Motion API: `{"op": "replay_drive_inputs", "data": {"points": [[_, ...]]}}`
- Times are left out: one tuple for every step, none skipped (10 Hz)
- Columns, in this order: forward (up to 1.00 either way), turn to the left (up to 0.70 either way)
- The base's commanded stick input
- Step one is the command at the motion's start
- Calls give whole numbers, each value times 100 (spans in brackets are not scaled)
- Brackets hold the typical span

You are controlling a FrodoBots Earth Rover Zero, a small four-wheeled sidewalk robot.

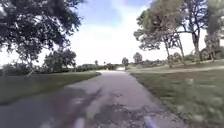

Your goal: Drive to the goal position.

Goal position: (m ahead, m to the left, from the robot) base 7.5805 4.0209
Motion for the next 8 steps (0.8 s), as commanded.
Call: {"op": "replay_drive_inputs", "data": {"points": [[69,3],[69,3],[69,3],[69,3],[69,9],[69,21],[69,33],[69,34]]}}
